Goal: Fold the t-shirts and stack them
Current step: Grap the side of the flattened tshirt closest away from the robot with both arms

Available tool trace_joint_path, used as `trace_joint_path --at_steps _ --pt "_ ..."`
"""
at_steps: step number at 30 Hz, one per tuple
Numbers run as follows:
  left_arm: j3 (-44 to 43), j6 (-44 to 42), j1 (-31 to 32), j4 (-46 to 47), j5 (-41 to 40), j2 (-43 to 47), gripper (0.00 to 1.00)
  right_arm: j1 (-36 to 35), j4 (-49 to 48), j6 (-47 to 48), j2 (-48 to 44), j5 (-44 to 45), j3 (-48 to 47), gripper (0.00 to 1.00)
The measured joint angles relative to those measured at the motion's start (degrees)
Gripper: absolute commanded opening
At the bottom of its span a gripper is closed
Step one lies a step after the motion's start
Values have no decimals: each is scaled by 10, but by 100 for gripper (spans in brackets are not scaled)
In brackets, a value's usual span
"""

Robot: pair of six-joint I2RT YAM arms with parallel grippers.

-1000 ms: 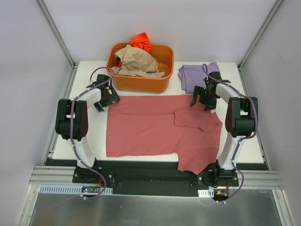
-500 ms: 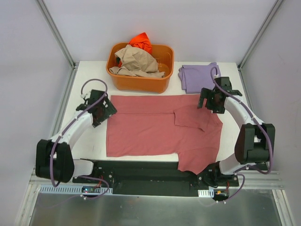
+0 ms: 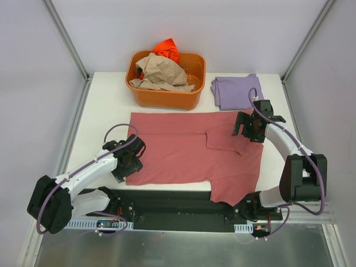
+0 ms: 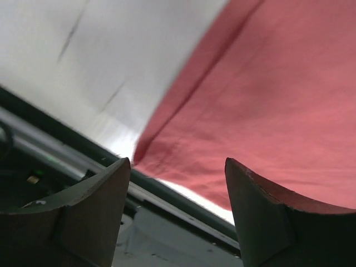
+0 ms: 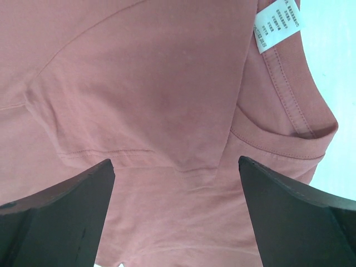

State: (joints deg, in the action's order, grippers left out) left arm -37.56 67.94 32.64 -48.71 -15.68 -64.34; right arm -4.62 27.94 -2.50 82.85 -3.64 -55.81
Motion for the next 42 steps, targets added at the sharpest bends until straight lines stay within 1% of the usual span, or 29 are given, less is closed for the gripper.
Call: trace_joint_path --at_steps 3,6,7,10,14,15,18,20,21,26,29,32,35,36,39,42 --pt "18 37 4 -48 0 25 59 0 -3 0 -1 1 0 96" --pt "30 58 4 -78 4 47 49 0 -5 0 -1 0 2 96" --pt "37 65 4 -82 6 53 47 0 -6 0 -1 0 2 96" --pt "54 78 4 -87 12 56 47 0 -9 0 -1 0 2 96" --pt "63 83 4 -66 16 47 38 0 -12 0 -1 -1 2 96" --pt "64 84 4 -55 17 41 35 0 -13 0 -1 -1 3 96" --pt "68 83 4 -10 28 11 20 -3 -17 0 -1 0 9 96" --pt "65 80 4 7 35 -5 6 -5 -16 0 -1 0 14 96" --pt "65 79 4 10 37 -7 0 -5 -16 0 -1 0 16 96" --pt "65 74 4 23 40 -2 0 -17 -4 -1 -14 12 23 96" --pt "66 71 4 33 30 9 0 -48 21 -3 -33 36 23 96" --pt "60 57 4 45 -3 15 0 -102 57 -10 -56 44 25 96" --pt "31 32 3 61 -31 12 0 -153 92 -16 -82 26 45 99" --pt "21 24 3 71 -38 9 0 -167 102 -15 -89 16 53 96" --pt "1 2 2 99 -49 -5 0 -220 160 -4 -104 -26 77 95" --pt "-2 -14 -5 114 -52 -18 0 -298 217 4 -108 -54 87 93"
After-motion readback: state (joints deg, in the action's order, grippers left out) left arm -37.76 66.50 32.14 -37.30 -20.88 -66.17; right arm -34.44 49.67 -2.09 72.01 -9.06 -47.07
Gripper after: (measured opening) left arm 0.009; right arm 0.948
